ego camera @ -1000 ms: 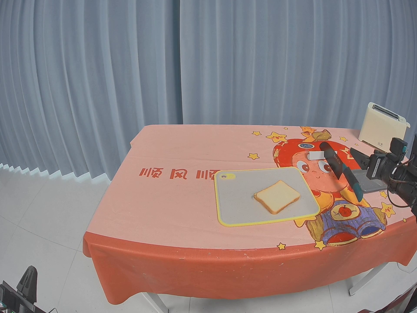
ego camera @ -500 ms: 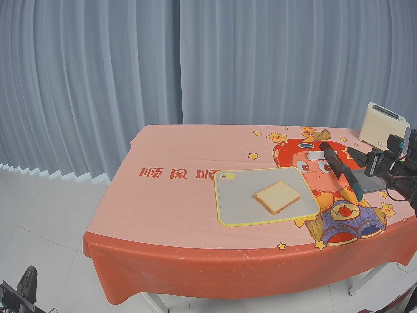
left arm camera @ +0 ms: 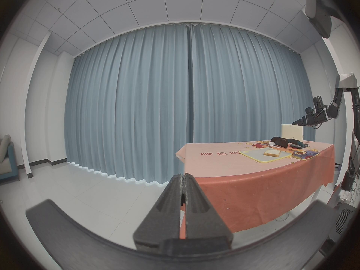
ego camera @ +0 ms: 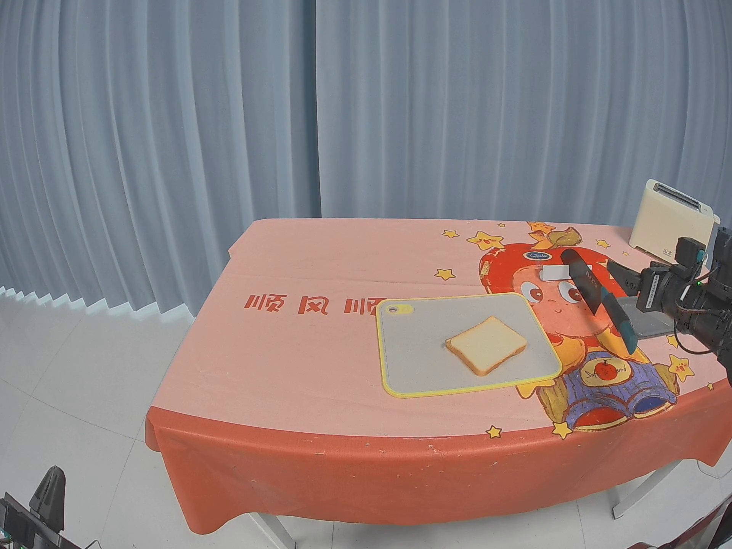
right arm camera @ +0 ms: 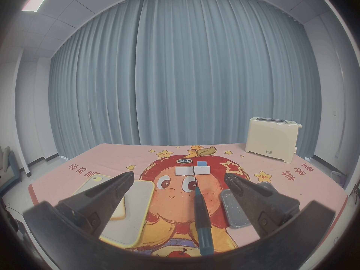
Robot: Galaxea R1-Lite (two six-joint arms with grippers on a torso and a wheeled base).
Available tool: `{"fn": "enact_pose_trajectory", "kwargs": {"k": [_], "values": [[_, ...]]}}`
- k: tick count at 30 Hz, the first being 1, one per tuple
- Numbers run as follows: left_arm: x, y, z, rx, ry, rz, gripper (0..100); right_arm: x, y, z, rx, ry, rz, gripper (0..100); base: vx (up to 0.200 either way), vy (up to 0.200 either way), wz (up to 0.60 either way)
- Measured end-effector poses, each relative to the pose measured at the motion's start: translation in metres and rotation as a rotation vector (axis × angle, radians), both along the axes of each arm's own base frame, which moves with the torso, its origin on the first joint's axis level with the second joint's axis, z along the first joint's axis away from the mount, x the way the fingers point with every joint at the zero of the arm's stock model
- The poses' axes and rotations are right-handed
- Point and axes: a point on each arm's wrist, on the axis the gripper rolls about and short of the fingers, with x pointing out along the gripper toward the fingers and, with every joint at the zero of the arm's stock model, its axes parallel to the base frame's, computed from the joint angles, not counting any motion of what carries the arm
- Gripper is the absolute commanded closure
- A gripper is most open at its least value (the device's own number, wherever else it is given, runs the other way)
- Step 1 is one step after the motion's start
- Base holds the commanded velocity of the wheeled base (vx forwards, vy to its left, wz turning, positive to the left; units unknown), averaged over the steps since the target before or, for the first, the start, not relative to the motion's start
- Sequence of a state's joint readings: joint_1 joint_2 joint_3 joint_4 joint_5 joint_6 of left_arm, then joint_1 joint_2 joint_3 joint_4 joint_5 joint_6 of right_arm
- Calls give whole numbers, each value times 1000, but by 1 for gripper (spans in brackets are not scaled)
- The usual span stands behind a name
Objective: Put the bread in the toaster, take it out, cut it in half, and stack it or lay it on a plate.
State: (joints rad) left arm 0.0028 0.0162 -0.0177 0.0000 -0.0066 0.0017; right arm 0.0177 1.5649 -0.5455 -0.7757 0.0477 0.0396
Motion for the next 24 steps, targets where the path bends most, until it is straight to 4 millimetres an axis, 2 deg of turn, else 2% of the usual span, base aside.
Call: {"fn": "enact_pose_trajectory", "kwargs": {"k": [9, 24], "values": [[0, 0, 0, 0, 0, 0, 100, 8, -1, -1, -15, 2, -4, 0, 0, 0, 0], [0, 0, 0, 0, 0, 0, 100, 36, -3, -5, -26, 9, -26, 0, 0, 0, 0]]}}
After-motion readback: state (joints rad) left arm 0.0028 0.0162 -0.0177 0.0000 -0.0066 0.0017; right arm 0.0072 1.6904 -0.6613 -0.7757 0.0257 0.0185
